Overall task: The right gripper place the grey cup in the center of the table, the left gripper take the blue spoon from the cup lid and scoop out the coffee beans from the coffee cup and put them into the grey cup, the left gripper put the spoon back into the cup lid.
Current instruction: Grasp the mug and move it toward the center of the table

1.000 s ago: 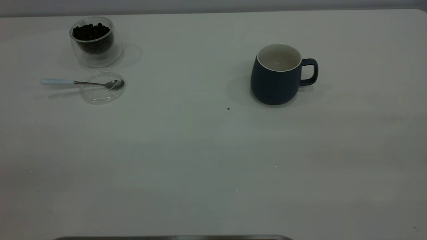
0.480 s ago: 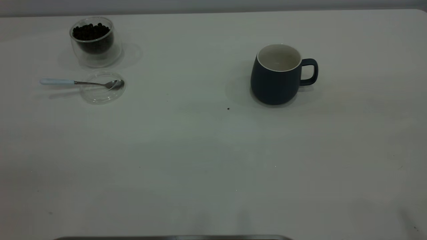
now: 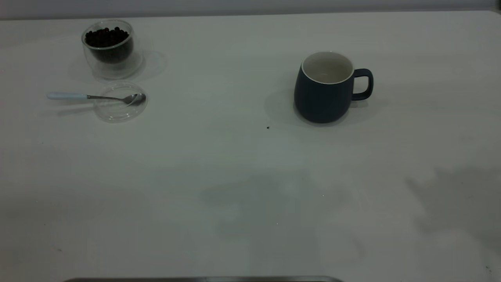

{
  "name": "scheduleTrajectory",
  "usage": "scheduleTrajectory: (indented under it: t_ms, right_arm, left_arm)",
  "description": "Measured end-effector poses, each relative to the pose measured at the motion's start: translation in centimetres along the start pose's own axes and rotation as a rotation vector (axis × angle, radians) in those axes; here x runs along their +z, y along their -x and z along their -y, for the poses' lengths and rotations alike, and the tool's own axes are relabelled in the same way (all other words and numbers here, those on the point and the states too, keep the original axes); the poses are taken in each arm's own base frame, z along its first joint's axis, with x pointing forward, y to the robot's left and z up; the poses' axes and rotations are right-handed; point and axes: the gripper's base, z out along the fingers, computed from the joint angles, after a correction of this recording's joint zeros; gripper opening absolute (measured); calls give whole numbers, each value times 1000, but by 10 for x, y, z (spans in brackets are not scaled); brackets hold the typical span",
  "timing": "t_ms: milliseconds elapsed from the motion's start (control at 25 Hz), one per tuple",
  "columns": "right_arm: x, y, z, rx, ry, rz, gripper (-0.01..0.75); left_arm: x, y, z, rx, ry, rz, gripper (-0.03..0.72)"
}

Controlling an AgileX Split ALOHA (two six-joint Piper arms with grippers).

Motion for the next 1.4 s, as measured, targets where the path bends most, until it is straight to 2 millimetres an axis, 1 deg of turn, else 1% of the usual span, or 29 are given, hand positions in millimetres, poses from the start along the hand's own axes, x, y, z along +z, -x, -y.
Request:
scheduleTrajectory:
  t_ms: [120,240,400,640,680,760,880,960,1080,1160,1240,1400]
  right_arm:
    - [31,11,11,43,54,39,453]
    - [62,15,17,3,130,50,453]
    - [105,22,11,-93,215,14,453]
    - [165,30,9,-162,276,-29,453]
    - [173,32,11,-178,277,-25,453]
    - [192,32,19,-202,258,-39,453]
    - [214,31,38,-230,175,-66,457]
    - [224,28,53,-241,127,-83,457]
    - [230,22,71,-226,101,-96,457]
    - [228,20,83,-223,90,-97,457]
    - [220,20,100,-216,85,-88,457]
    - [205,17,126,-231,121,-75,457]
  left_arm:
    - [0,0,0,0,0,0,379]
    - [0,0,0,0,0,0,379]
    - [0,0,0,0,0,0,379]
    - [0,0,0,0,0,0,379]
    - [0,0,0,0,0,0,379]
    - [0,0,0,0,0,0,379]
    - [0,0,0,0,0,0,379]
    - [0,0,0,0,0,0,379]
    - [0,0,0,0,0,1,379]
    - [0,0,0,0,0,1,379]
    - [0,0,0,0,0,1,379]
    - [0,0,0,0,0,1,379]
